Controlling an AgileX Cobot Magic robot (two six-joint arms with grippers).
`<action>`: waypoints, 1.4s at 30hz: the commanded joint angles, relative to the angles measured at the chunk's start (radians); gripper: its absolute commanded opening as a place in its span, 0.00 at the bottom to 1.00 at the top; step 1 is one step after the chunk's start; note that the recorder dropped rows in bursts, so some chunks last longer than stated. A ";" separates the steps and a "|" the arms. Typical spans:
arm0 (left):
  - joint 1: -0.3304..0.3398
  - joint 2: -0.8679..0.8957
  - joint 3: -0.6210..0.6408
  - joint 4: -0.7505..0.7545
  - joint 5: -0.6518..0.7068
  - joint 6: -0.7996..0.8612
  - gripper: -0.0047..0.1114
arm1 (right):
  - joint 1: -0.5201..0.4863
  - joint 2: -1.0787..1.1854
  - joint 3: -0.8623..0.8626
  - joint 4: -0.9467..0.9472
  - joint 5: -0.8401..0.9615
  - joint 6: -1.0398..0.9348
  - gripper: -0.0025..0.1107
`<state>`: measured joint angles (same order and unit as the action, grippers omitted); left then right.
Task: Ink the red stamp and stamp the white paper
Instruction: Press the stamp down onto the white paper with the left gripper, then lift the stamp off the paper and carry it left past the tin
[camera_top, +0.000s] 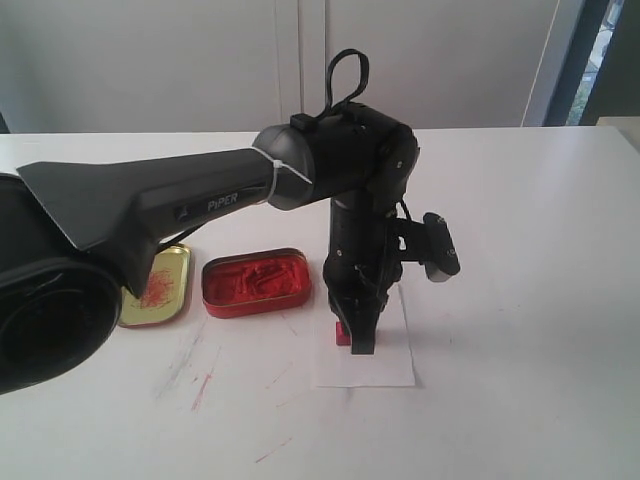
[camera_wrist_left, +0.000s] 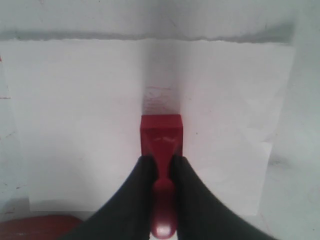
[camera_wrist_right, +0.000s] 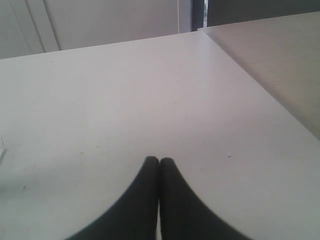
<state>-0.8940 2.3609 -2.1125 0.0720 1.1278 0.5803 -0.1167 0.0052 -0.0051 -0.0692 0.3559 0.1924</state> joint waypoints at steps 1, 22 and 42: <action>-0.004 0.002 0.028 -0.005 0.093 -0.003 0.04 | -0.004 -0.005 0.005 -0.008 -0.015 -0.010 0.02; -0.004 -0.068 0.016 0.016 0.093 0.000 0.04 | -0.004 -0.005 0.005 -0.008 -0.015 -0.010 0.02; -0.004 -0.068 -0.041 0.018 0.093 -0.004 0.04 | -0.004 -0.005 0.005 -0.008 -0.015 -0.010 0.02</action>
<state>-0.8940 2.3107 -2.1464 0.0966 1.1278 0.5803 -0.1167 0.0052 -0.0051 -0.0692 0.3559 0.1924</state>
